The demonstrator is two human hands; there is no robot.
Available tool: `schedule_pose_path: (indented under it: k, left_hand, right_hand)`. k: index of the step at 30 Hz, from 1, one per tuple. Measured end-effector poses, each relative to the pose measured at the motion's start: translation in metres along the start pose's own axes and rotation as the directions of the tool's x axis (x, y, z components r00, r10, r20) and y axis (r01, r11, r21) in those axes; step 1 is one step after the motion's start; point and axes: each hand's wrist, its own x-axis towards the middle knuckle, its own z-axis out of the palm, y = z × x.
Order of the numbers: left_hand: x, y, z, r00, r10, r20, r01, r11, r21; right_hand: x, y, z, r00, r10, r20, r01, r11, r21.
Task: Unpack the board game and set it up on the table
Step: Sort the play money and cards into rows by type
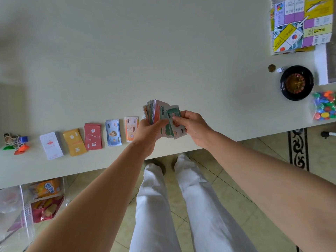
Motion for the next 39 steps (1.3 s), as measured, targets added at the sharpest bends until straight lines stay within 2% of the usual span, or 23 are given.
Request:
schedule_pose_path:
  k: [2,8,15,20,23,25,29,32,36,38,39]
  left_hand:
    - [-0.002,0.000,0.003,1.000,0.000,0.030,0.000,1.000,-0.023]
    - [0.001,-0.003,0.011,0.999,0.021,-0.035,-0.020,1.000,0.020]
    - [0.001,-0.006,0.017,0.999,-0.026,0.024,0.028,0.995,-0.098]
    - [0.007,-0.007,0.020,0.997,-0.073,0.018,0.075,0.989,-0.128]
    - [0.007,-0.007,0.024,0.997,-0.047,0.058,0.052,0.994,-0.093]
    - [0.008,-0.007,0.027,0.998,-0.010,0.066,0.012,0.999,-0.033]
    - [0.017,-0.010,0.031,0.996,0.047,-0.072,-0.042,0.996,0.073]
    - [0.021,-0.011,0.033,0.993,0.058,-0.102,-0.049,0.995,0.088]
    - [0.027,-0.015,0.035,0.994,0.069,-0.088,-0.054,0.986,0.158]
    - [0.032,-0.018,0.033,0.990,0.093,-0.110,-0.067,0.975,0.214]
    - [0.035,-0.019,0.032,0.986,0.110,-0.123,-0.078,0.968,0.239]
  right_hand:
    - [0.001,0.000,-0.005,1.000,0.001,-0.027,0.000,0.999,0.038]
    - [0.001,0.003,-0.011,1.000,0.016,-0.003,-0.015,0.995,0.096]
    - [0.000,0.005,-0.018,0.998,0.058,-0.028,-0.050,0.973,0.224]
    - [0.000,0.006,-0.029,0.997,0.079,0.023,-0.082,0.953,0.292]
    - [-0.001,0.006,-0.031,0.994,0.078,0.071,-0.095,0.958,0.270]
    - [0.000,0.006,-0.030,0.996,0.073,0.049,-0.083,0.963,0.257]
    - [0.001,0.004,-0.030,0.999,0.049,0.015,-0.051,0.979,0.199]
    - [0.003,0.003,-0.031,0.997,0.064,0.047,-0.071,0.980,0.185]
    - [0.005,0.003,-0.035,1.000,-0.020,0.008,0.020,1.000,0.007]
    - [0.009,0.005,-0.036,0.980,-0.189,-0.066,0.166,0.949,-0.266]
    - [0.013,0.008,-0.038,0.939,-0.332,-0.096,0.252,0.848,-0.467]
